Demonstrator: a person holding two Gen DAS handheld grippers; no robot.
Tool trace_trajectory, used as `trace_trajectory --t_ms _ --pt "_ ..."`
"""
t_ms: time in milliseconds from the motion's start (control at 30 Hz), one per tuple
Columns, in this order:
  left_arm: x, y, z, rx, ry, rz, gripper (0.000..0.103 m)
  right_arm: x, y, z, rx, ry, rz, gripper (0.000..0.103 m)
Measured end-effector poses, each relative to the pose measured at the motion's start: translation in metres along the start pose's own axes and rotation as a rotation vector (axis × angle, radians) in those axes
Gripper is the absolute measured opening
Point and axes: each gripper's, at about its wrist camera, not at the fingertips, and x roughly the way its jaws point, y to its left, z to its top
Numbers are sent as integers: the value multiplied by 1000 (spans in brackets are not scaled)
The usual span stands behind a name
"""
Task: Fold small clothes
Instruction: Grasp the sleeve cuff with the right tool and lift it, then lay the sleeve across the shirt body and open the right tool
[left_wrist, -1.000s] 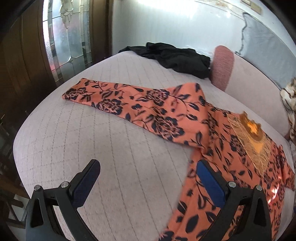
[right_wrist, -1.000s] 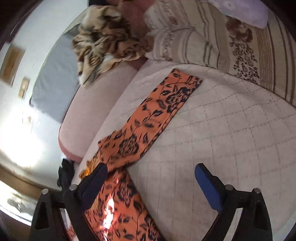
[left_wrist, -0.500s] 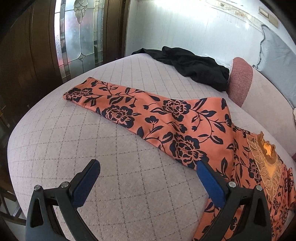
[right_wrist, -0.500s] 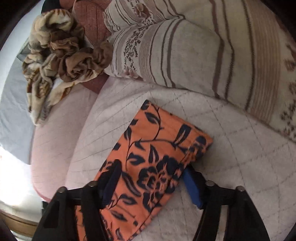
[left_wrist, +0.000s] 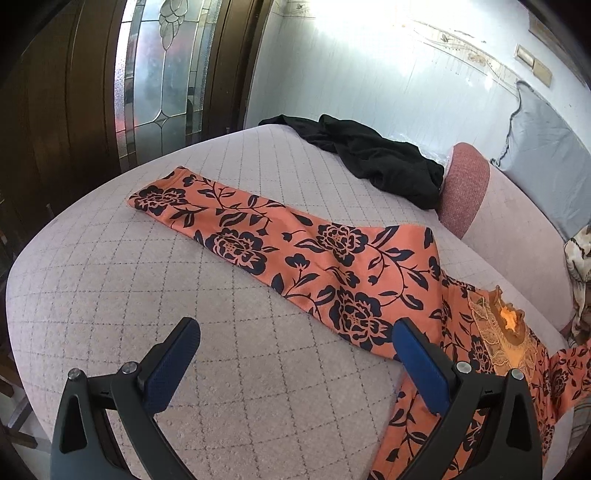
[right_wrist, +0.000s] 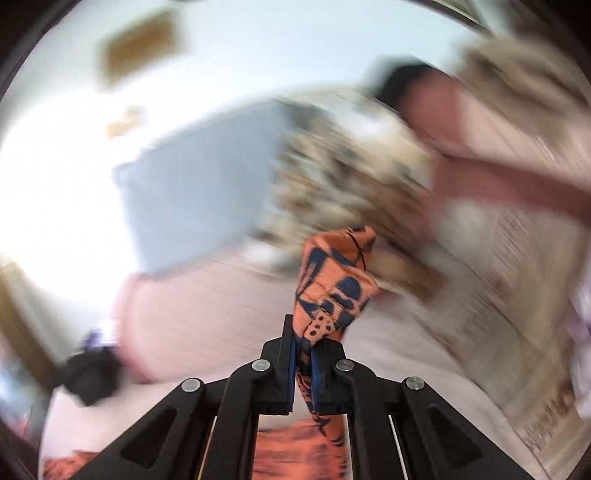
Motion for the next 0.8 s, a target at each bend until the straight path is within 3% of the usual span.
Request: trace_trajectory --t_ms 133,200,300,367,400,433,500,567,700,800 --pt "-3 10 3 -38 -1 -22 103 -22 113 -16 -87 3 211 6" --pt "-6 13 4 -40 -8 -24 103 -17 156 -49 -95 52 296 6" --pt "-9 19 5 -51 -16 -28 103 9 209 -130 -96 185 377 10" --pt "-9 23 6 -60 -14 -30 103 49 236 -201 -105 382 394 33" --pt "-9 24 6 -63 -12 -30 103 71 246 -238 -131 486 393 78" --pt "-9 26 7 -66 -11 -29 103 89 249 -274 -150 574 380 92" --pt "-10 30 7 -71 -14 -25 103 106 241 -325 -139 709 370 92" --pt "-10 33 8 -80 -13 -28 103 98 226 -333 -106 681 402 92" --pt "-9 31 8 -91 -10 -48 103 96 208 -294 -54 627 405 92" --pt "-8 23 6 -58 -11 -49 103 104 192 -276 27 571 390 100"
